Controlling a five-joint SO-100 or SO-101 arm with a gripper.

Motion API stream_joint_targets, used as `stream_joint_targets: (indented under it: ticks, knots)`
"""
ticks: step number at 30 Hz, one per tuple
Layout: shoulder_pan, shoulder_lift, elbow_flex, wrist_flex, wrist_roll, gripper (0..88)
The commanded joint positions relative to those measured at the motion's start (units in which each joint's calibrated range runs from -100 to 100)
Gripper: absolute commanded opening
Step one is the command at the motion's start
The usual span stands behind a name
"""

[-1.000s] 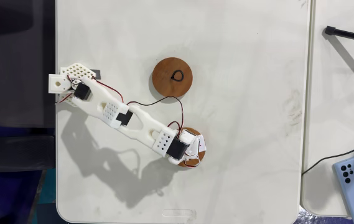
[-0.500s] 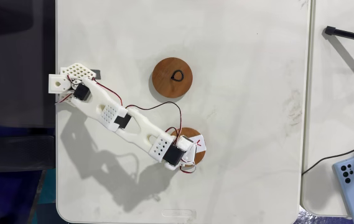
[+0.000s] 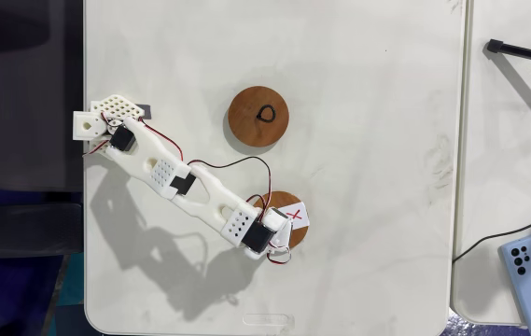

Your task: Pick the lid with the red cross and place it on the side.

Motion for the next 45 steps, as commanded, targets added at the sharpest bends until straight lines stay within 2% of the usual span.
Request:
stream_joint_targets:
  ticks: [1,7,24,31,45]
  knots:
    - [0.0,-0.7,-1.6,0.3,0.1,11.7]
    - [0.0,-1.0,-1.6,0.3,0.1,7.8]
    - [0.0,-1.4,-1.6,0.3,-0.4,7.1]
    - [0.0,-1.4,-1.6,0.3,-0.4,1.9]
    - [-0.1,-1.4,-1.6,0.3,-0.3,1.5]
